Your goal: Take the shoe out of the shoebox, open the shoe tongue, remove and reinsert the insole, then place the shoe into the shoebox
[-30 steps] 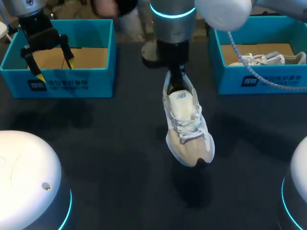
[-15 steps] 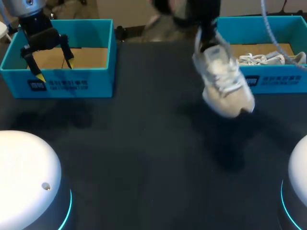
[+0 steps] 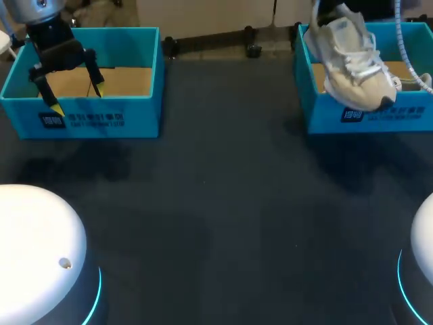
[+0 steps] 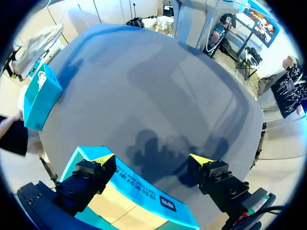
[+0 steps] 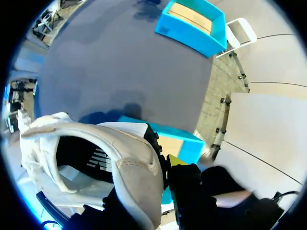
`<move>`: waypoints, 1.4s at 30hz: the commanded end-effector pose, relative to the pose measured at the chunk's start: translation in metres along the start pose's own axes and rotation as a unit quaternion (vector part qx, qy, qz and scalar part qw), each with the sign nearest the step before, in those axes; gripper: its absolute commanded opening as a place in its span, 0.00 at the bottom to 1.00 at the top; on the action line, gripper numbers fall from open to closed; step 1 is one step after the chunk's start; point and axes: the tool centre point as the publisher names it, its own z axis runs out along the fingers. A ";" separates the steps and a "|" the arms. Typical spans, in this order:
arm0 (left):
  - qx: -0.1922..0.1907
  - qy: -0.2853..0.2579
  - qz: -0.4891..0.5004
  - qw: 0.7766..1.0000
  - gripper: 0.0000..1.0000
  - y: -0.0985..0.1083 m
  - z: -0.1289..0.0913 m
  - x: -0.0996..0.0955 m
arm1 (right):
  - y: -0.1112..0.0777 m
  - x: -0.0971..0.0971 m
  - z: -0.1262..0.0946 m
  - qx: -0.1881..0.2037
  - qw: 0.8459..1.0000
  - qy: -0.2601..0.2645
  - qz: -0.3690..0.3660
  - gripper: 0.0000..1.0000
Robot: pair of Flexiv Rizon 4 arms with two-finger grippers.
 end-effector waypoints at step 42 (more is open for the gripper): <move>-0.001 0.001 0.000 1.000 1.00 0.000 0.000 0.000 | -0.235 -0.021 0.078 0.045 0.865 0.086 0.492 0.00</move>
